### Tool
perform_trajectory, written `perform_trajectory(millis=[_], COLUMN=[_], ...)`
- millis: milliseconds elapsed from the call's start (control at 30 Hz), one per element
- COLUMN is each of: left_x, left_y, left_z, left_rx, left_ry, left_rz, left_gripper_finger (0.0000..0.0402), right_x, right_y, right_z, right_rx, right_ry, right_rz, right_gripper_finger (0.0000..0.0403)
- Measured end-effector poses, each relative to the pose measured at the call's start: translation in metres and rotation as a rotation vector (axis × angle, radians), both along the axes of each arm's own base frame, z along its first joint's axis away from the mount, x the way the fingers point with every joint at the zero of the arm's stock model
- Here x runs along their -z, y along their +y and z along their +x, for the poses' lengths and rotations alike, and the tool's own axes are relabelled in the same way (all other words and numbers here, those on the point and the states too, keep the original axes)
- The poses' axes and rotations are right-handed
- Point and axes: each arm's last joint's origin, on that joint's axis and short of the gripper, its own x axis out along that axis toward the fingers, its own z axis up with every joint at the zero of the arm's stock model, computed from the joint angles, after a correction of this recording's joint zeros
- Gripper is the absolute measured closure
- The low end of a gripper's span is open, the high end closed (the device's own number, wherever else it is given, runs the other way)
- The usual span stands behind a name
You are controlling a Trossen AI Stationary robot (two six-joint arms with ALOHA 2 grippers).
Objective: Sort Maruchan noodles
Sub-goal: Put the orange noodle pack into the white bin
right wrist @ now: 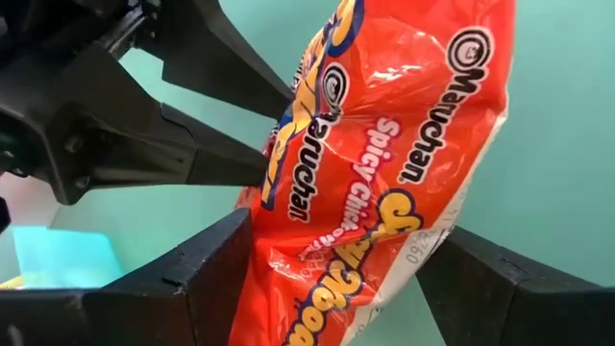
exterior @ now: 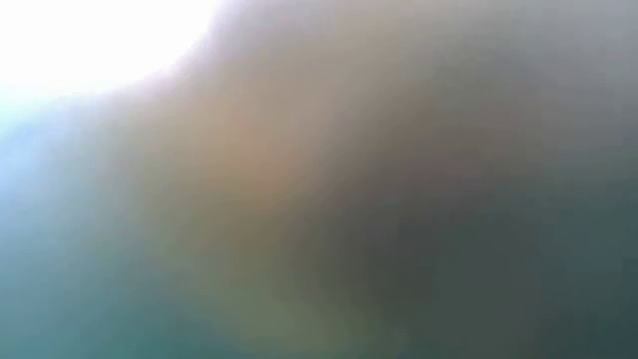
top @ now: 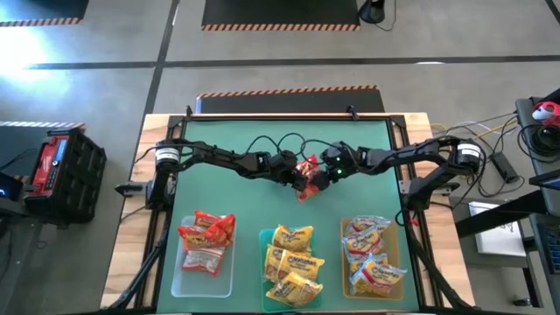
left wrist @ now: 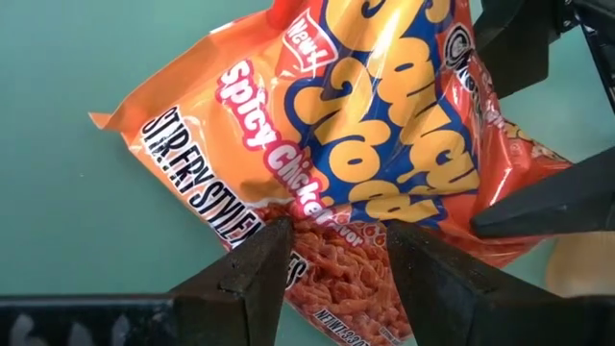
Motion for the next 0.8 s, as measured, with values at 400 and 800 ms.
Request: perform_trajectory(millis=[400,800], left_x=[-0.001,-0.028], left_y=[0.000,0.000], left_z=[0.001,0.002], left_rx=[0.008,0.219], left_ry=[-0.008,0.132], left_rz=[0.010,0.128], left_gripper_finger=[0.0239,0.0239], right_x=[0.000,0.000], right_y=[0.000,0.000], right_z=[0.001,0.001], right_rx=[0.035,0.033], right_ry=[0.004,0.012], right_rz=[-0.059,-0.061], right_gripper_finger=[0.0224,0.0291])
